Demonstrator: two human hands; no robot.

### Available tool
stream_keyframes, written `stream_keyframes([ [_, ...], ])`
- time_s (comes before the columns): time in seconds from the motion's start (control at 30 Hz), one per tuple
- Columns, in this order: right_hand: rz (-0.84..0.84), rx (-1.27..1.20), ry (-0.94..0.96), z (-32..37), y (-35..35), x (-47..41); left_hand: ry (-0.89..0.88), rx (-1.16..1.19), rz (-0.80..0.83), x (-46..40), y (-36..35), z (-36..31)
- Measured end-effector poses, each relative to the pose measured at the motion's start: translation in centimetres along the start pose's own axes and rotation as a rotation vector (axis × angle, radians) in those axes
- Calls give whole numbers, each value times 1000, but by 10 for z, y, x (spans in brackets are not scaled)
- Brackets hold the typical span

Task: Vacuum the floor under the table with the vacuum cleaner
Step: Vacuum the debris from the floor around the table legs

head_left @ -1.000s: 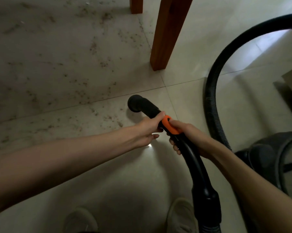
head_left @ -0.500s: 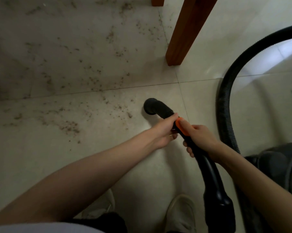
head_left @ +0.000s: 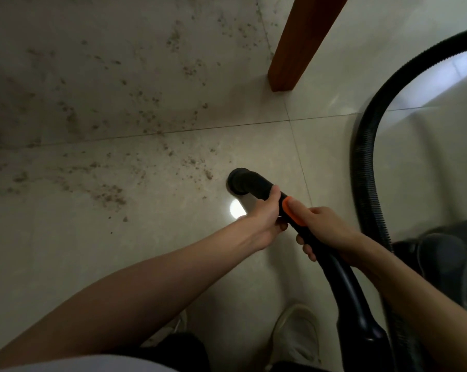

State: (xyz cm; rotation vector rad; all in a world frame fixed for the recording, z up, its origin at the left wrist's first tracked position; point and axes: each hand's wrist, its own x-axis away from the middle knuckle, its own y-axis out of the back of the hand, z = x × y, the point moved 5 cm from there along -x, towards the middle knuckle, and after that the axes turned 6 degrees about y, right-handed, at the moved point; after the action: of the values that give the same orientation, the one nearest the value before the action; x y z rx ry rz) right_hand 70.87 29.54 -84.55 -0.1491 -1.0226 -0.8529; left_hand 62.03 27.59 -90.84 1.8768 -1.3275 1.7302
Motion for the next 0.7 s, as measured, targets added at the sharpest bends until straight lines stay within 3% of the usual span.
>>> stream_keyframes([
  [0.33, -30, -97, 24, 15, 7, -27, -40, 15, -31, -9, -1, -29],
  [0.53, 172, -275, 26, 16, 3, -26, -22, -13, -26, -20, 6, -27],
  [0.7, 131, -199, 112, 10, 4, -21, -22, -34, -39, -23, 13, -25],
])
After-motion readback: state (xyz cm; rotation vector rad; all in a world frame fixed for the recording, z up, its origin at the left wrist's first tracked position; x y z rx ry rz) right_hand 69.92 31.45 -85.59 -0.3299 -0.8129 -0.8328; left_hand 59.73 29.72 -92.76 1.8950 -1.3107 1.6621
